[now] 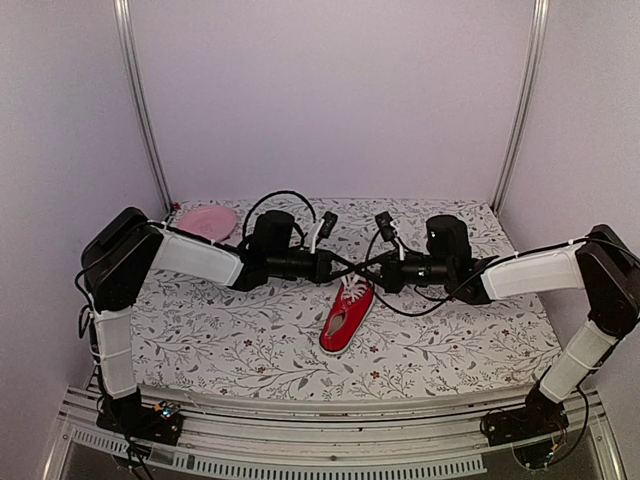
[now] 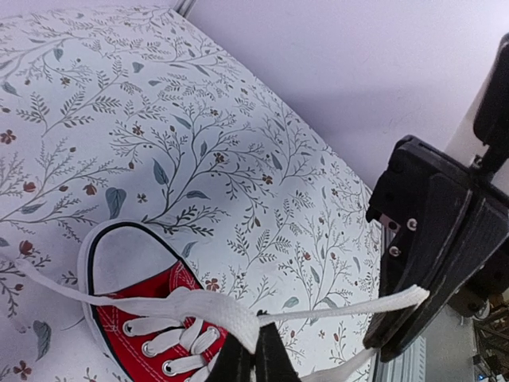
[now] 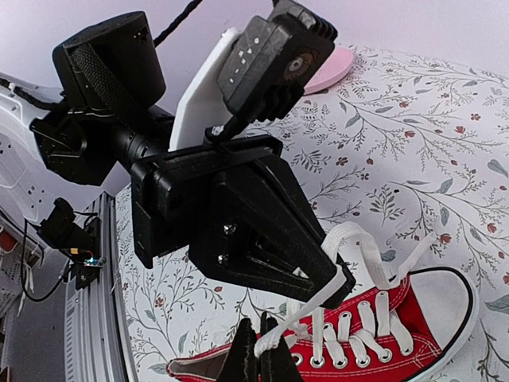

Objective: Tie the shoes

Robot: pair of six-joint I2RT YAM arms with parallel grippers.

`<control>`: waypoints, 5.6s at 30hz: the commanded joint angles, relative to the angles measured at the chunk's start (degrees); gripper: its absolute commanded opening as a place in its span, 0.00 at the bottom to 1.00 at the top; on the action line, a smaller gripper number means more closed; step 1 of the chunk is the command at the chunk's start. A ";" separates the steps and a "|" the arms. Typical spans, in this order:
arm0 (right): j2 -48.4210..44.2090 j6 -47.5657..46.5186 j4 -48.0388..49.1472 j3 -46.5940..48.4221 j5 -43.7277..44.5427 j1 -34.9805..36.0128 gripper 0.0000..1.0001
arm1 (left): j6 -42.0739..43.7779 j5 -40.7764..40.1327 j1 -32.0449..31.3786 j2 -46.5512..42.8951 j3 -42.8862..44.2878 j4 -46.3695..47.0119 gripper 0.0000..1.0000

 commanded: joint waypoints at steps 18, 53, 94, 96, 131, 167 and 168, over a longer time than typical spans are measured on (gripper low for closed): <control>10.91 -2.67 6.68 -0.58 10.68 5.39 0.02 | -0.16 -3.00 1.20 -1.22 1.40 -2.65 0.00; 22.13 3.24 17.56 6.29 7.19 5.07 0.02 | 0.01 -0.70 0.97 -4.30 -2.71 -3.45 0.16; 22.63 8.70 23.40 3.40 0.19 0.87 0.02 | -2.75 3.16 4.75 -0.15 -8.73 4.96 0.21; 22.65 8.68 23.41 3.40 0.28 0.81 0.02 | -2.83 4.18 4.59 0.47 -8.34 5.62 0.21; 22.56 8.91 23.31 3.30 0.53 0.37 0.02 | -5.88 9.56 3.57 2.21 -9.61 13.39 0.23; 21.20 9.44 23.42 3.58 -0.22 0.26 0.02 | -9.42 11.56 1.60 6.98 -7.09 17.55 0.23; 21.19 9.40 23.40 3.61 -0.29 0.28 0.02 | -9.54 11.59 1.55 7.09 -7.04 17.68 0.23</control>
